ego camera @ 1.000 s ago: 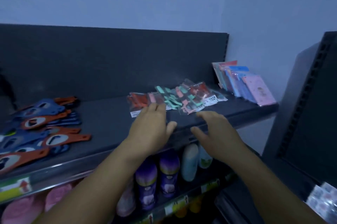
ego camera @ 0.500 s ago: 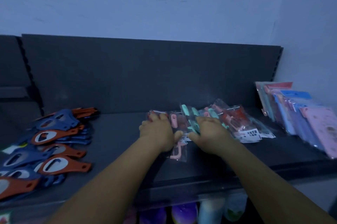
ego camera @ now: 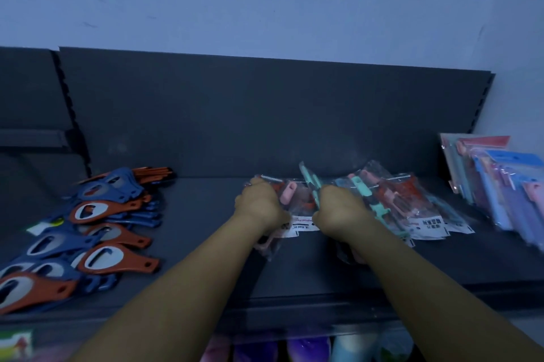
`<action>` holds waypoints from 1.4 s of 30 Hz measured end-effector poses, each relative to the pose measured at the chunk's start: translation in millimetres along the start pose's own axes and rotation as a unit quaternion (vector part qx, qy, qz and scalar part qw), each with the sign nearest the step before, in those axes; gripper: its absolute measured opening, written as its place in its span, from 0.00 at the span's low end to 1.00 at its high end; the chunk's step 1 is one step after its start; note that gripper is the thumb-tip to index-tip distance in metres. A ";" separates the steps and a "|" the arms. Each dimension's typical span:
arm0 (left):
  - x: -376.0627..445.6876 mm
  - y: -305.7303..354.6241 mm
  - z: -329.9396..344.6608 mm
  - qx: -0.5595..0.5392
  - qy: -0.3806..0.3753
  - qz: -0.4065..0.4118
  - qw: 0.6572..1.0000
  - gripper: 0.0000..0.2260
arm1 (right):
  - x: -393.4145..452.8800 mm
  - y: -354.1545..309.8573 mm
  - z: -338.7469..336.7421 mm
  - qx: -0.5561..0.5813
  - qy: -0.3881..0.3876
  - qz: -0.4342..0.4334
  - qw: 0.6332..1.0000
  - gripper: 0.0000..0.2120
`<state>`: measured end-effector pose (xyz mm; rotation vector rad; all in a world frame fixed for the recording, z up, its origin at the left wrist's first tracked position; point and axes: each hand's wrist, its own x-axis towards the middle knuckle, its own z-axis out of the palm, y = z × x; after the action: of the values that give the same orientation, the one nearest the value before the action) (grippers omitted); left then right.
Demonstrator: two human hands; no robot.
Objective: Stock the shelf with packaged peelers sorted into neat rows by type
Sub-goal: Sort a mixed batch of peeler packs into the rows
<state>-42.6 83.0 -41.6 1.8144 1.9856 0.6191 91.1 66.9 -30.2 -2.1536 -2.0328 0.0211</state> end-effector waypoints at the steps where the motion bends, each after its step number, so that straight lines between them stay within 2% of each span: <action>1: -1.5 0.0 -1.8 -0.005 -0.001 -0.004 1.000 0.30 | -0.5 -1.9 1.0 0.007 0.002 0.002 1.000 0.11; 5: -8.5 2.3 -8.7 -0.042 -0.025 -0.004 0.999 0.12 | -2.5 -9.8 4.2 0.053 0.004 0.021 0.998 0.14; 12: -11.2 -0.1 -12.0 -0.080 -0.025 0.000 0.996 0.04 | -5.3 -15.6 8.5 0.080 0.024 0.063 0.995 0.14; 18: -10.4 -5.5 -13.4 -0.113 0.000 0.003 0.994 0.13 | -6.5 -15.6 7.2 0.107 0.041 0.093 0.989 0.13; 24: -9.6 -7.7 -14.7 -0.197 0.051 0.039 0.978 0.14 | -6.3 -18.6 4.9 0.204 0.118 0.104 0.966 0.11; 30: -21.4 -5.4 -21.1 -0.235 0.053 0.082 0.967 0.15 | -19.8 -20.4 -0.4 0.238 0.142 0.099 0.956 0.13; 38: -67.2 15.5 -38.2 -0.236 0.064 0.191 0.951 0.18 | -72.7 -10.7 -24.1 0.299 0.243 0.107 0.917 0.11; 42: -103.3 32.0 -41.8 -0.238 0.058 0.259 0.934 0.19 | -117.2 1.2 -40.0 0.290 0.302 0.135 0.898 0.13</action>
<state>-29.4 -20.3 9.3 1.9999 1.2399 1.2639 90.0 -54.2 -4.2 -1.7405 -1.1805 -0.0054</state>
